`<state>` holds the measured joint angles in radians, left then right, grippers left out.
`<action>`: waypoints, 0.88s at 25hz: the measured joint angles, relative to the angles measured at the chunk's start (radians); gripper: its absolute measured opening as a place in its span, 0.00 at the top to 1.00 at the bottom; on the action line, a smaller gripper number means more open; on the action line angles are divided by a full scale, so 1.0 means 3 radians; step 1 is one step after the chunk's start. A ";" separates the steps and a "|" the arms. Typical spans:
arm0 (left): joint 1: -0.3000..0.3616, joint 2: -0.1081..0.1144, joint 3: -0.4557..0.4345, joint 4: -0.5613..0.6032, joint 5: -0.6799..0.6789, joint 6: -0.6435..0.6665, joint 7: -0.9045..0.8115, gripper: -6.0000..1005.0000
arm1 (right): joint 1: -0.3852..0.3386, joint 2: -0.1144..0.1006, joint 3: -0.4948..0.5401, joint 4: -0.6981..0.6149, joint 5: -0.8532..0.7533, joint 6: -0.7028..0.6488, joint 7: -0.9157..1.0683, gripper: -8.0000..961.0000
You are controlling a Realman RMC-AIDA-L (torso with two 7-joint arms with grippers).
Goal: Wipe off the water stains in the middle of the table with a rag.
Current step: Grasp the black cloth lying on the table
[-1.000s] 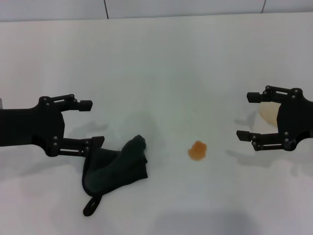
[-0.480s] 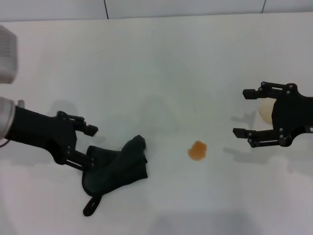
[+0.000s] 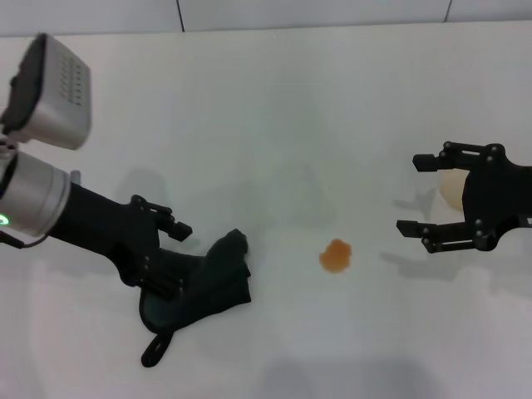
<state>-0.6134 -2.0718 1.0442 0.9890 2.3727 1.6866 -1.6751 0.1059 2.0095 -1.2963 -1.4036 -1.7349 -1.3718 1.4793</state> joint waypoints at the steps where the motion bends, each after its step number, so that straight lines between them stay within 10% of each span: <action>1: -0.0003 -0.0005 0.0053 -0.0010 0.0012 -0.0028 -0.0012 0.15 | 0.0000 0.0000 0.0000 0.0000 0.0000 -0.0002 0.0001 0.11; 22: -0.0052 -0.0017 0.0278 -0.0157 0.0067 -0.0189 -0.0061 0.15 | 0.0008 0.0000 -0.0010 -0.0328 -0.0483 -0.0048 0.0476 0.11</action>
<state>-0.6289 -2.0769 1.1276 0.9420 2.3928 1.6298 -1.6935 0.1083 2.0095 -1.2992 -1.5020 -1.8799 -1.3861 1.6222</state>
